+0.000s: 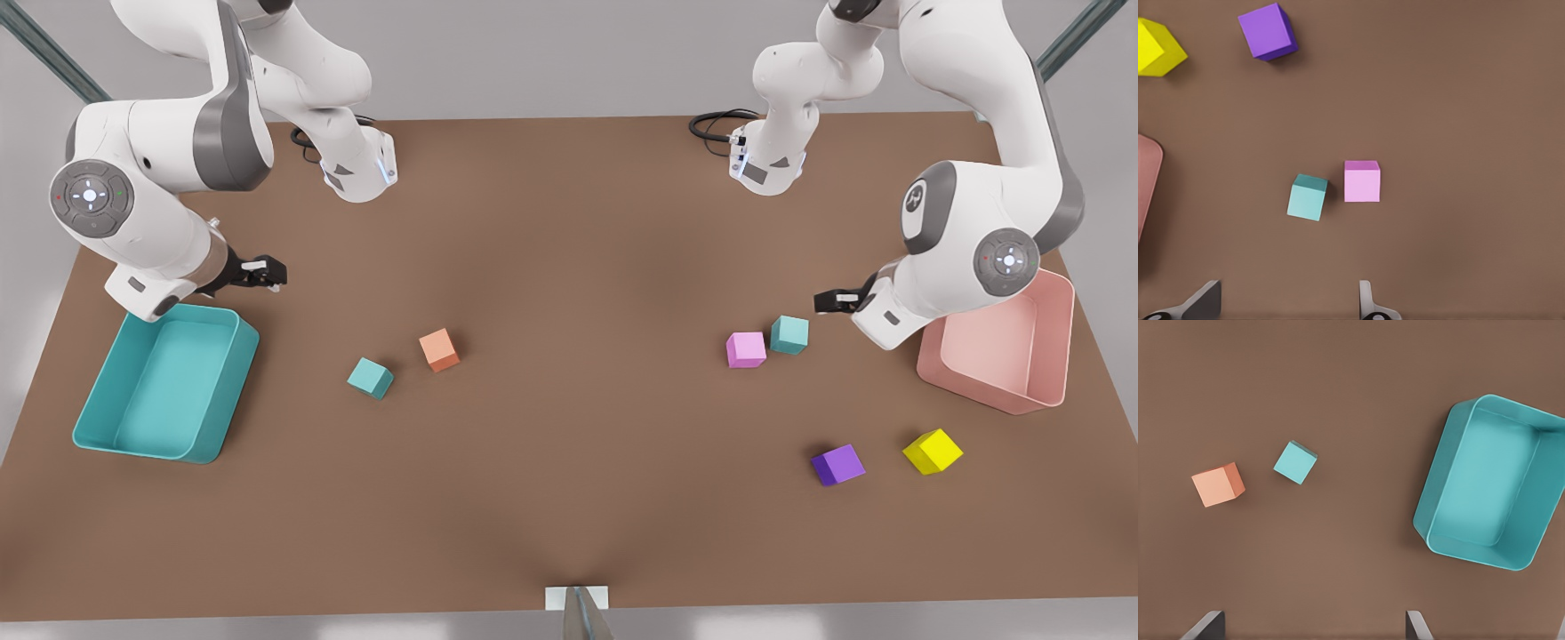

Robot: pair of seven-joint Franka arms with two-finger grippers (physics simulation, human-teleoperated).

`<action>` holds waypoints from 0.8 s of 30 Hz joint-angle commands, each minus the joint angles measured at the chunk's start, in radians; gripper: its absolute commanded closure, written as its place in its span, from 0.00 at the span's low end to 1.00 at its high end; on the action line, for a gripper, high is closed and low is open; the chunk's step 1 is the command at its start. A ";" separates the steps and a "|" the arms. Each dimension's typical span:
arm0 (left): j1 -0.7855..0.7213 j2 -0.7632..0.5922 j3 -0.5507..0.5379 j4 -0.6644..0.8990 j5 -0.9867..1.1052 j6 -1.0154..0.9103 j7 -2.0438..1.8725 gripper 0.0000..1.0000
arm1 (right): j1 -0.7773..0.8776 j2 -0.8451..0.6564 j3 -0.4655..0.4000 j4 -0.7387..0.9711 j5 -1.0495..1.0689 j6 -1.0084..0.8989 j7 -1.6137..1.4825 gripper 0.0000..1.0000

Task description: Stack the two blue cubes on top of each other

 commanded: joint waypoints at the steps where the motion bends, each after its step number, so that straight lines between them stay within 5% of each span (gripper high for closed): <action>1: 0.000 -0.001 0.000 0.000 0.001 -0.003 -0.006 0.00 | 0.000 0.000 0.000 0.002 0.000 0.000 0.002 0.00; 7: 0.003 -0.001 0.000 0.000 0.001 -0.004 -0.006 0.00 | 0.095 0.162 0.014 0.027 -0.006 0.043 0.223 0.00; 15: 0.003 -0.004 0.000 0.002 -0.001 -0.023 -0.008 0.00 | 0.093 0.244 0.002 -0.220 0.146 0.367 0.737 0.00; 24: 0.003 -0.004 -0.002 0.002 -0.001 -0.037 -0.005 0.00 | -0.013 0.333 -0.007 -0.326 0.193 0.799 0.694 0.00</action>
